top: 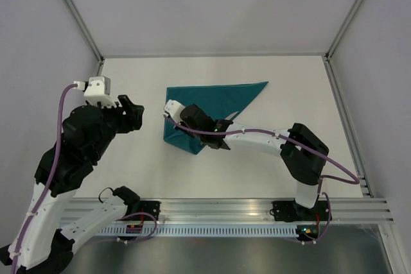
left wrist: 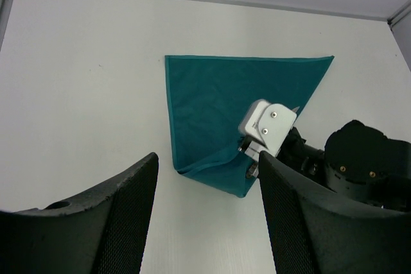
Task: Fold the napkin, place the utensils inside, and roll it up
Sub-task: Fold the napkin
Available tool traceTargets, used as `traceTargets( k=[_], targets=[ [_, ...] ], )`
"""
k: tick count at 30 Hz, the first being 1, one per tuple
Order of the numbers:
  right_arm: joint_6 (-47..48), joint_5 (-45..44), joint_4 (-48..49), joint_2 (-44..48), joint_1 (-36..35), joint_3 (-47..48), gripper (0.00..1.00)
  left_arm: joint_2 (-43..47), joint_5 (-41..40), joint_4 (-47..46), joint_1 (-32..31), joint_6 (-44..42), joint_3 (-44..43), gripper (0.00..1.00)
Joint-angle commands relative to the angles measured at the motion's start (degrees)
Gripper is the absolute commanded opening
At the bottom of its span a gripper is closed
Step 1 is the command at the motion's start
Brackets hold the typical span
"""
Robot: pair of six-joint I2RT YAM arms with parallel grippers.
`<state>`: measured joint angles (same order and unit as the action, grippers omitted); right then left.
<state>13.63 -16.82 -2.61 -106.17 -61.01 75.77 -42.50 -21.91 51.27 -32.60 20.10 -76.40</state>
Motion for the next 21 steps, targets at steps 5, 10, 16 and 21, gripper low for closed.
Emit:
traceTargets(
  k=[5, 10, 16, 21],
  targets=[
    [-0.01, -1.11, 0.68, 2.46, 6.60, -3.43, 0.00, -1.62, 3.10, -4.24, -0.18, -0.41, 1.51, 0.69],
    [0.52, -1.11, 1.82, 1.58, 9.41, -4.75, 0.00, -1.97, 4.33, -5.39, -0.18, -0.06, 3.10, 0.68],
    [0.87, -1.20, 2.08, 0.62, 12.14, -5.45, 0.00, -2.50, 5.30, -6.44, -0.18, 0.12, 4.33, 0.68],
    [0.96, -1.29, 2.08, -0.18, 14.43, -5.45, 0.00, -3.02, 6.00, -7.41, -0.18, 0.21, 5.12, 0.68]
  ],
)
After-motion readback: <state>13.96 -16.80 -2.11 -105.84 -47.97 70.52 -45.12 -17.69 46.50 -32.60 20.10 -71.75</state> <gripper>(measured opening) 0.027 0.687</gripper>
